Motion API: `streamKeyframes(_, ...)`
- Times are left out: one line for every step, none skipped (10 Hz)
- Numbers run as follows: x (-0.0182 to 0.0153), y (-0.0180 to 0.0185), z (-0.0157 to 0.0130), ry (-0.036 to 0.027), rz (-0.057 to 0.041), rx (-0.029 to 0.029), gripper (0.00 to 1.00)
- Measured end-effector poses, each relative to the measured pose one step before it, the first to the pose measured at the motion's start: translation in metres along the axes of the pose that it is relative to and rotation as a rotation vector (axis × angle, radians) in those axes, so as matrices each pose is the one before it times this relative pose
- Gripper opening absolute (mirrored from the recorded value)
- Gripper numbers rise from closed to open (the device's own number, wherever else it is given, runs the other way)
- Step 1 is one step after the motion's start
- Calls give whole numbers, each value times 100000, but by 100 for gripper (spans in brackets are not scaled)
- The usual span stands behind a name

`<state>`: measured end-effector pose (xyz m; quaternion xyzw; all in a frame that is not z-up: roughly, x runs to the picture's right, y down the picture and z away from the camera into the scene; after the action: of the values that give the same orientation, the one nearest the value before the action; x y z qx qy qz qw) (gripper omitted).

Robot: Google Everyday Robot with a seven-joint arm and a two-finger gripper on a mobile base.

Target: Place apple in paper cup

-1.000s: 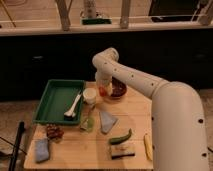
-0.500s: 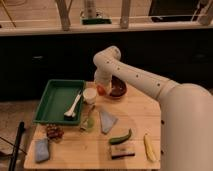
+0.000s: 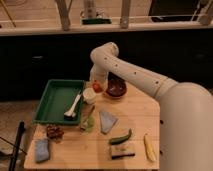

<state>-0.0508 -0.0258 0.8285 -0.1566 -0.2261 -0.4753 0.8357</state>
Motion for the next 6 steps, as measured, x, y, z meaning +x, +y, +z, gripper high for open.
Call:
streamKeyframes(-166,-681,38,-920,-2127,164,0)
streamKeyframes(-242,-898,250,-1130,-2452,33,0)
streamKeyframes(-281,-840,390,-1067,-2253,-27,0)
streamKeyframes(-129,-419,286,-901,-1627,-373,0)
streamKeyframes(-13,-56,177,-443,-550,-209,0)
streamKeyframes(-88,-239,257,-669,-961,-268,0)
